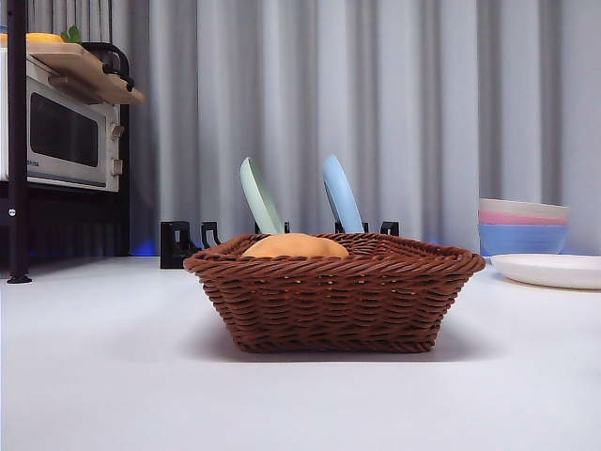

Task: Pick up the basket,pick up the corn from the table,pick up the potato from the table,pick up the cucumber from the table,put all items into the basket

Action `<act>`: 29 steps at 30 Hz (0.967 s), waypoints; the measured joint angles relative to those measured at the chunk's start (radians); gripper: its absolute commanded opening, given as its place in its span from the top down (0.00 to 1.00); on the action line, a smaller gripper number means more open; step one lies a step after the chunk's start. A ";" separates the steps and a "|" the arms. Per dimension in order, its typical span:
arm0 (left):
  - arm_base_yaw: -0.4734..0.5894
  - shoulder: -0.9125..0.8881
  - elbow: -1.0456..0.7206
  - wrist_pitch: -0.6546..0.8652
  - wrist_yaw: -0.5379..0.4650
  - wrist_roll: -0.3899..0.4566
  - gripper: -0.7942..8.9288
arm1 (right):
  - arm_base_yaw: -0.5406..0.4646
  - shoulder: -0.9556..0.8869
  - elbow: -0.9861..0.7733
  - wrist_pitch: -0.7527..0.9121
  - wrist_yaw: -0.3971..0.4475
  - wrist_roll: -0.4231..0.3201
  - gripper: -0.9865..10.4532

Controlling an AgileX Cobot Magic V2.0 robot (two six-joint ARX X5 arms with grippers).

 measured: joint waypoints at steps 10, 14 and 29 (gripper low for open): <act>0.000 0.000 0.000 0.000 0.000 0.000 0.92 | -0.068 -0.220 -0.406 0.233 0.000 0.051 0.91; 0.000 0.000 0.000 0.000 0.000 0.000 0.92 | -0.068 -0.285 -0.510 0.240 0.000 0.100 0.91; 0.000 0.000 0.000 0.001 0.000 0.000 0.92 | -0.068 -0.340 -0.535 0.189 0.007 0.196 0.91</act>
